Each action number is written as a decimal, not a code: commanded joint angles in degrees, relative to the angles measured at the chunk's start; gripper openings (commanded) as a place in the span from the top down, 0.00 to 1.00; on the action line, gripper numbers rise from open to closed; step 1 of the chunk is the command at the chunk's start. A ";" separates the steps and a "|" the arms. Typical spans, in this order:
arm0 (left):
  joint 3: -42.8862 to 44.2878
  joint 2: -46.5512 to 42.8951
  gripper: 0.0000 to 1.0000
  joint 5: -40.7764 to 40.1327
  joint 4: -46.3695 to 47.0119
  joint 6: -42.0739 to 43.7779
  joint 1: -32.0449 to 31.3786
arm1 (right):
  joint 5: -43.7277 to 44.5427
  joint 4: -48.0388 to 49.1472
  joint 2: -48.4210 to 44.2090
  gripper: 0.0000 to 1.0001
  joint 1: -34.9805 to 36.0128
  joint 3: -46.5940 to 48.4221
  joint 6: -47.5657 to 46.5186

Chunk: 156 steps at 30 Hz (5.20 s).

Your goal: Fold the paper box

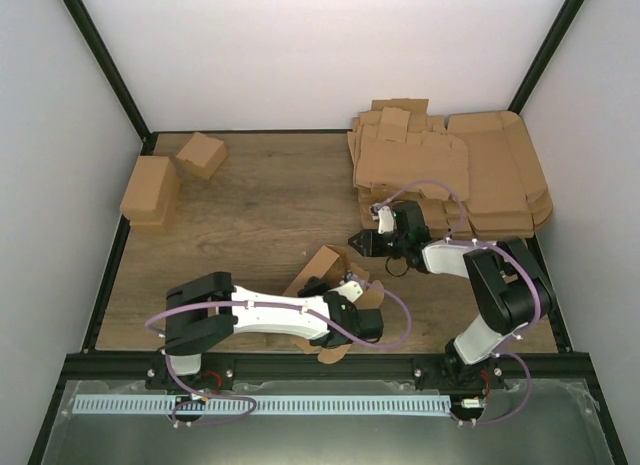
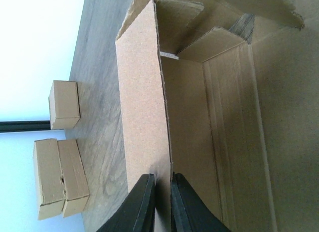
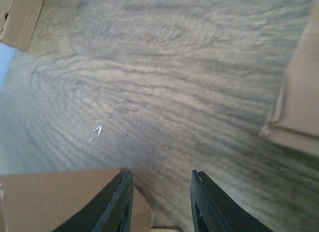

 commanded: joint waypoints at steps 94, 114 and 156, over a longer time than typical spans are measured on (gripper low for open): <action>-3.51 -7.14 0.88 8.53 11.91 4.88 0.04 | 20.46 52.92 7.50 0.89 20.80 -18.50 -15.11; 10.31 -22.42 0.12 24.12 11.81 5.73 10.30 | 34.47 26.75 -6.04 0.99 22.65 -15.68 -10.15; -10.22 -43.81 0.47 54.82 16.41 11.33 45.48 | 13.33 -13.78 -11.34 0.99 6.04 3.48 3.83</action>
